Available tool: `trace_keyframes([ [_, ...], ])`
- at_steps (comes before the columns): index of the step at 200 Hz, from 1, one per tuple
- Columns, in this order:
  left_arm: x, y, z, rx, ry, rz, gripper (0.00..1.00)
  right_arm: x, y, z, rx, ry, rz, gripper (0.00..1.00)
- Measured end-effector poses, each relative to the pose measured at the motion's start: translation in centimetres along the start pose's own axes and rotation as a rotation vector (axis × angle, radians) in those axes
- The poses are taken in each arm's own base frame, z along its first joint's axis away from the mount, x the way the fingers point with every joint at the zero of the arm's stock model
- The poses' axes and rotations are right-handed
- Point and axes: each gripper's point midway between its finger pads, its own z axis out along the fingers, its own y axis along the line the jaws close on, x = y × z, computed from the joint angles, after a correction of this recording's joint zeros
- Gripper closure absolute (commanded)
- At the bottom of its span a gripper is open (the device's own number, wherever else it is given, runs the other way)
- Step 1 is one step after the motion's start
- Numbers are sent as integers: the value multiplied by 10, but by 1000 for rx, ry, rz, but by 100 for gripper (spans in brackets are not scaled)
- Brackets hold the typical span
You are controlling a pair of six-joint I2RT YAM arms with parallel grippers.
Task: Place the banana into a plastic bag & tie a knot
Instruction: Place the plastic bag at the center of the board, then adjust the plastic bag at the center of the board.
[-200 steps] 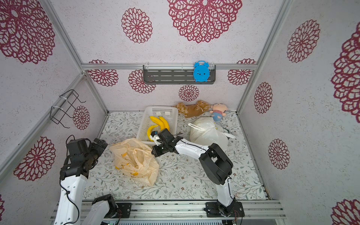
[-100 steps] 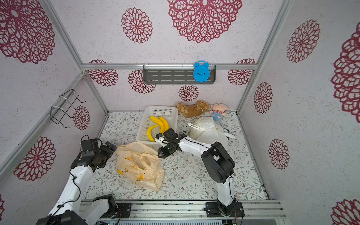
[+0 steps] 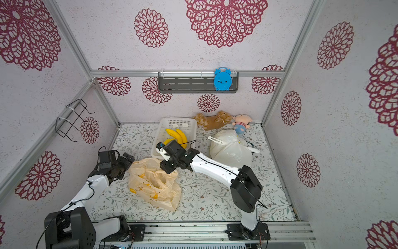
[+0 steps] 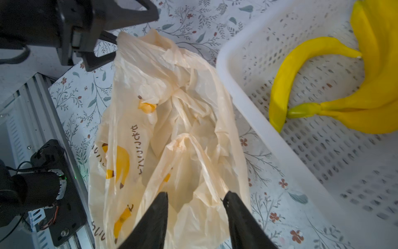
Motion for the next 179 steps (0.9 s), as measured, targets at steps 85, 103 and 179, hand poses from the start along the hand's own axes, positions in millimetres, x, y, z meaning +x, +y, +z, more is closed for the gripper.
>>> trace_keyframes([
  [85,12,7,-1,33,-6,-9,17,47,27,90,36,270,-49,77],
  [103,14,9,-1,31,-5,-11,17,50,18,90,88,280,-48,87],
  [179,19,15,-5,39,-23,-6,18,26,-2,17,150,-16,53,100],
])
